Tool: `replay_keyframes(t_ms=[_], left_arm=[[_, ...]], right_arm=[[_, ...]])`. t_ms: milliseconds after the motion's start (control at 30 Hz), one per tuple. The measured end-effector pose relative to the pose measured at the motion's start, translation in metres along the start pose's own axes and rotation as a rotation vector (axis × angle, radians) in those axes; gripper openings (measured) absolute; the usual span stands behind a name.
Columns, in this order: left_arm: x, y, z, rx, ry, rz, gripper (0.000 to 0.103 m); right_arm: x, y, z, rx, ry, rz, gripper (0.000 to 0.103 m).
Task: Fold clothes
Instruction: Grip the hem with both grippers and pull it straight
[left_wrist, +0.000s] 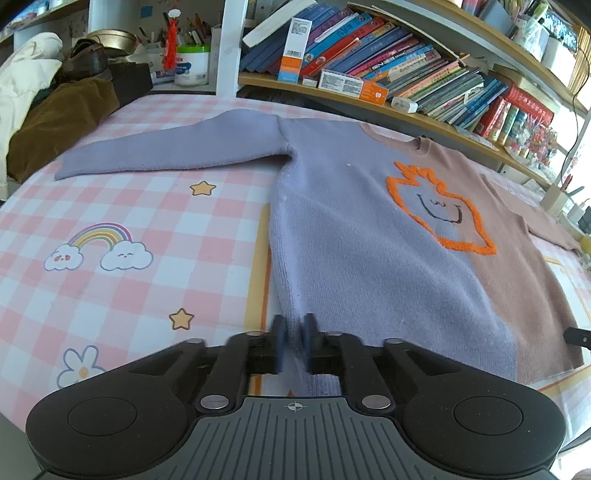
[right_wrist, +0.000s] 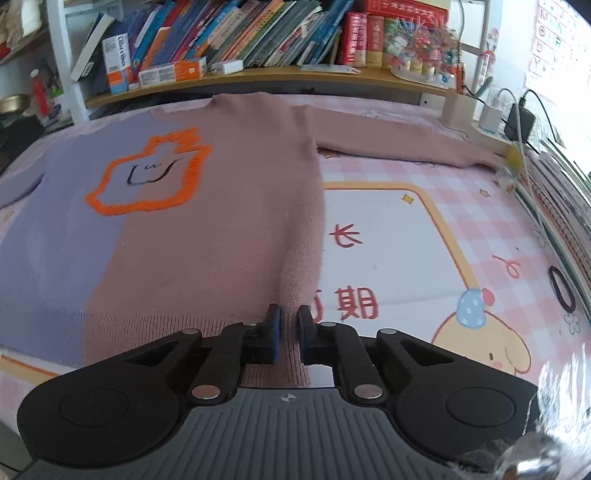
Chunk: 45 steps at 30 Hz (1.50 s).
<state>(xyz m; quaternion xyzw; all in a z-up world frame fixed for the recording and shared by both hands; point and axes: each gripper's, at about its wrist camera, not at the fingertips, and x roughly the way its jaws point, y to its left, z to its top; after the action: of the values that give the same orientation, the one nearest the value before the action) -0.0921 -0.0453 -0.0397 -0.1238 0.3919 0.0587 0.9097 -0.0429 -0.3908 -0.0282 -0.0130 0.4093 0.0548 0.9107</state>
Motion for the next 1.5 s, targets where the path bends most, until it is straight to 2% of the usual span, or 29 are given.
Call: replay_keyframes(t_ms=[67,233,933,1500], left_arm=[[-0.001,-0.002,-0.001,0.006,-0.006,-0.001,0.004],[-0.002,0.010,0.001,-0.040,-0.023,0.028,0.004],[0.015,-0.012,0.010,0.053,-0.014,0.018,0.004],[0.018,-0.007,0.016,0.038,-0.020,0.017,0.004]], right_arm=[[-0.002,-0.004,0.001,0.020,-0.007,-0.004,0.008],[0.004,0.009,0.002,-0.032,0.007,0.018,0.008],[0.018,0.002,0.018,-0.030,-0.049,-0.038,0.008],[0.020,0.002,0.012,-0.009,-0.023,-0.011,0.009]])
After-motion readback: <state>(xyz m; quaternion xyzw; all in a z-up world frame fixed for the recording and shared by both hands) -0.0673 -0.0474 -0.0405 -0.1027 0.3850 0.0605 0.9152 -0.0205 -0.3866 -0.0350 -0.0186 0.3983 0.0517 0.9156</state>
